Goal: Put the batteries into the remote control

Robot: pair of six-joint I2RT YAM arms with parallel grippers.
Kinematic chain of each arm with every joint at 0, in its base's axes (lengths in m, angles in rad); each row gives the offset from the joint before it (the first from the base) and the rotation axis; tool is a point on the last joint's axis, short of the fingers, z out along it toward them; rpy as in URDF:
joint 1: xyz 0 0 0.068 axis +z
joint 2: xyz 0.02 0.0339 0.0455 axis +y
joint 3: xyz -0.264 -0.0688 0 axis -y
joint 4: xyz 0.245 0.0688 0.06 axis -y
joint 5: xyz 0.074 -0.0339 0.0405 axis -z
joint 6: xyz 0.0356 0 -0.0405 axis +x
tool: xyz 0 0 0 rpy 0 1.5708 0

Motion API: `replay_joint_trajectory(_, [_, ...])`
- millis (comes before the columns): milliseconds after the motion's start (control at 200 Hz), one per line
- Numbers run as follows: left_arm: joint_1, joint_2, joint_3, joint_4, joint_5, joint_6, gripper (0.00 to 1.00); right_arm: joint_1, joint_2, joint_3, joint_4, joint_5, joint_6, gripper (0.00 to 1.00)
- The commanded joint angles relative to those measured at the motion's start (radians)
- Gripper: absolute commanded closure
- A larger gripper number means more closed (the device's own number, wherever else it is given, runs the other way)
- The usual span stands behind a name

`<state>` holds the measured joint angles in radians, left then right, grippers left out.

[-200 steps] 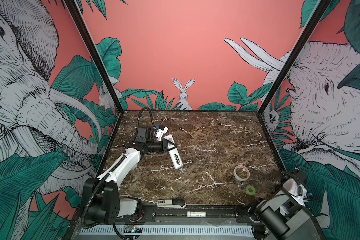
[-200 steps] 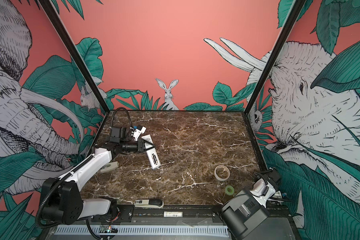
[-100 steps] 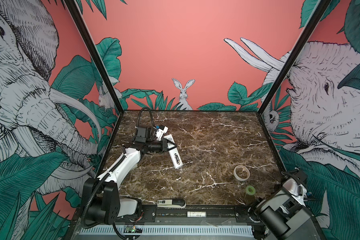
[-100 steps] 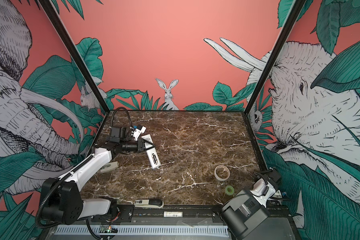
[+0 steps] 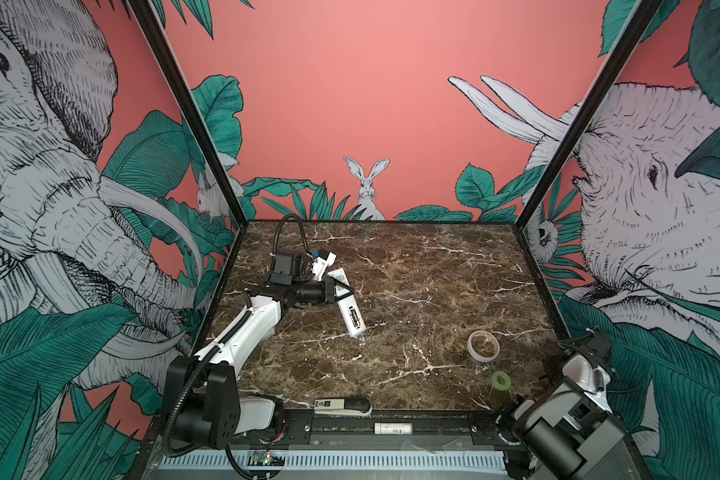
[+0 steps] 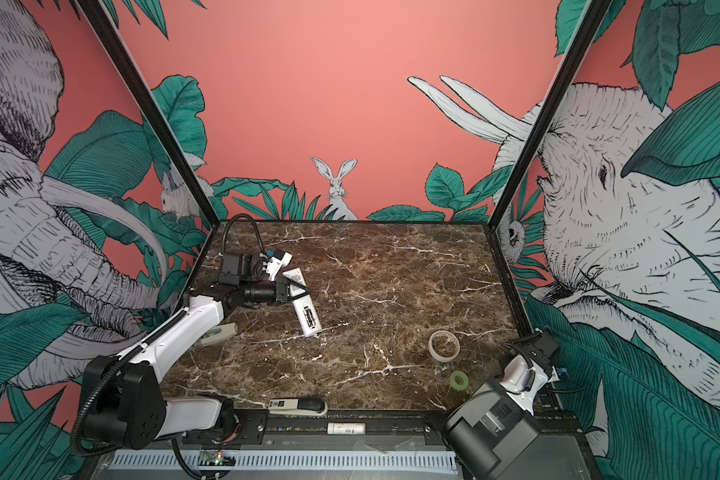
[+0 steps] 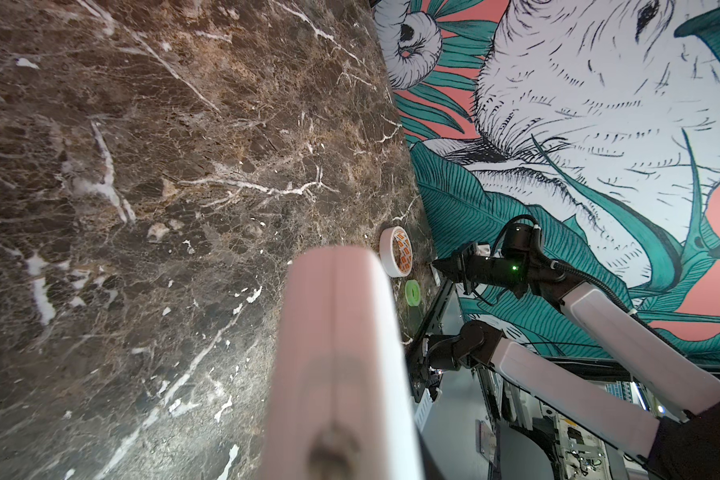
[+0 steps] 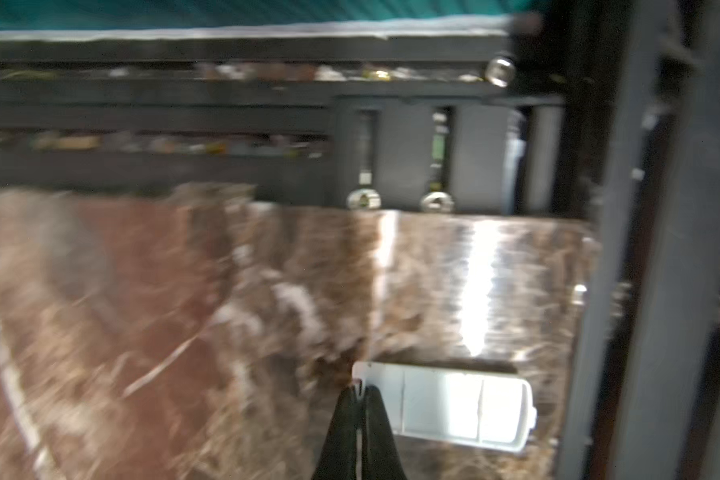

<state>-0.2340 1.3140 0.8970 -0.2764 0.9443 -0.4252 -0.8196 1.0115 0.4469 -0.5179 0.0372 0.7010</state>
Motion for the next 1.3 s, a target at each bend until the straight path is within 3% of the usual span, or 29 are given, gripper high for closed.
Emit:
replay_joint_trajectory(0, [0.004,-0.032,0.0,0.042,0.02,-0.001,1.0,0.088,-0.098,0.018,0.001,-0.05,-0.011,0.99])
replay_joint_trajectory(95, [0.004,-0.031,-0.007,0.061,0.025,-0.011,1.0,0.2,-0.112,0.072,0.013,-0.071,-0.031,0.99])
replay_joint_trajectory(360, [0.004,-0.031,-0.016,0.08,0.034,-0.008,1.0,0.514,0.08,0.227,0.1,-0.199,-0.06,1.0])
replay_joint_trajectory(630, [0.005,-0.059,-0.02,0.058,0.032,0.017,1.0,0.966,0.427,0.508,0.107,-0.25,-0.174,1.0])
replay_joint_trajectory(750, [0.008,-0.076,-0.029,0.05,0.024,0.022,1.0,1.118,0.565,0.605,0.098,-0.213,-0.153,1.0])
replay_joint_trajectory(1090, [0.025,-0.122,-0.056,0.047,0.01,0.018,1.0,1.376,0.875,0.753,0.254,-0.199,0.046,1.0])
replay_joint_trajectory(1295, [0.032,-0.126,-0.077,-0.006,-0.083,0.046,1.0,1.435,0.918,0.793,0.297,-0.238,0.059,1.0])
